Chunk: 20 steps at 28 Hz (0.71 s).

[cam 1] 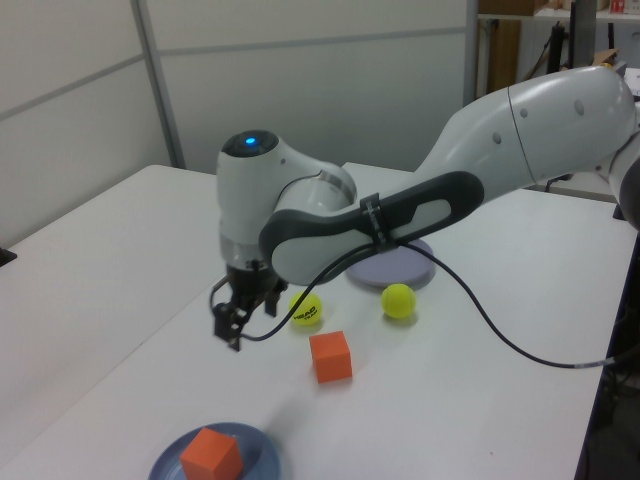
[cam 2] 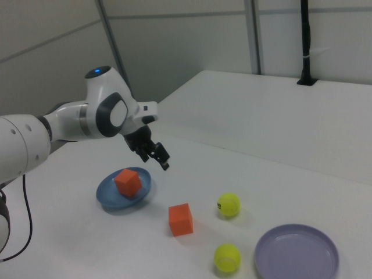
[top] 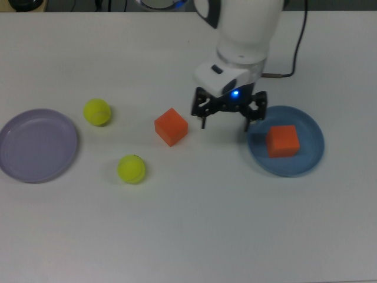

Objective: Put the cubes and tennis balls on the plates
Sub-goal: 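Move the open gripper down onto the second orange cube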

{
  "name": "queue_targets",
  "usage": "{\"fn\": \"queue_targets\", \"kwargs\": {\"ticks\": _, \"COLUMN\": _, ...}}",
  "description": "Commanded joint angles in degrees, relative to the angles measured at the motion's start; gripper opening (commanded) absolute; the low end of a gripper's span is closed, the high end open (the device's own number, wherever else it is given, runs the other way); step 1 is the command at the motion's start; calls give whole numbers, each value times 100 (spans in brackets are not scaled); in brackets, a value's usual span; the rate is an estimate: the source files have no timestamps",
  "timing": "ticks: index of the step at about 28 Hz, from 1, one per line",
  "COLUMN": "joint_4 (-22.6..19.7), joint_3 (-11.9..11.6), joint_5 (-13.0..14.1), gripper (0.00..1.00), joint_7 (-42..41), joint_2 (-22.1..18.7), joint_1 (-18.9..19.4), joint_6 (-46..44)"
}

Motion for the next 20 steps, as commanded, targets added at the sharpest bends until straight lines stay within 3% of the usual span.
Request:
{"fn": "queue_targets", "kwargs": {"ticks": 1, "joint_4": -514, "joint_3": -317, "joint_5": -47, "gripper": 100, "joint_7": -820, "joint_2": -240, "joint_1": 29, "joint_6": -79}}
{"fn": "queue_targets", "kwargs": {"ticks": 8, "joint_4": -1076, "joint_3": -379, "joint_5": -3, "gripper": 100, "joint_7": -2120, "joint_2": -512, "joint_1": -164, "joint_6": -97}}
{"fn": "queue_targets", "kwargs": {"ticks": 15, "joint_4": -1340, "joint_3": -581, "joint_5": 813, "gripper": 100, "joint_7": -3781, "joint_2": -793, "joint_1": -234, "joint_6": -571}}
{"fn": "queue_targets", "kwargs": {"ticks": 20, "joint_4": -1367, "joint_3": -739, "joint_5": 867, "gripper": 100, "joint_7": -4116, "joint_2": -741, "joint_1": -243, "joint_6": -572}}
